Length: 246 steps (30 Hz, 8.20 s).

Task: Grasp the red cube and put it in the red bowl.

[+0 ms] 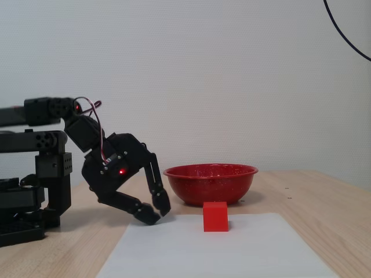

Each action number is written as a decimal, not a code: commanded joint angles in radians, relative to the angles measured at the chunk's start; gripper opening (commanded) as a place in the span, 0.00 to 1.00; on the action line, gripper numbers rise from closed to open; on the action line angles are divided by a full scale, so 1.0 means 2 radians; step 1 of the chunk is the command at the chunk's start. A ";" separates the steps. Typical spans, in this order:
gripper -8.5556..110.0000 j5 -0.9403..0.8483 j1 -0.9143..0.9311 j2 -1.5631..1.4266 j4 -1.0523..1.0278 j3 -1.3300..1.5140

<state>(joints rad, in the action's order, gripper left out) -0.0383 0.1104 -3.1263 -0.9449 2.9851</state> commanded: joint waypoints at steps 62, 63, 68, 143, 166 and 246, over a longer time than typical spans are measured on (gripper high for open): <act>0.54 -0.049 -0.057 0.676 -0.194 -0.773; 0.55 -0.050 -0.057 0.685 -0.195 -0.780; 0.58 -0.050 -0.055 0.723 -0.189 -0.802; 0.46 -0.042 -0.043 0.976 -0.254 -1.022; 0.07 -0.059 -0.049 0.961 -0.347 -1.121; 0.07 -0.084 0.219 0.932 -0.444 -1.288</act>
<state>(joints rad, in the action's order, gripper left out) -0.2086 0.5599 -1.1152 -1.8116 0.4771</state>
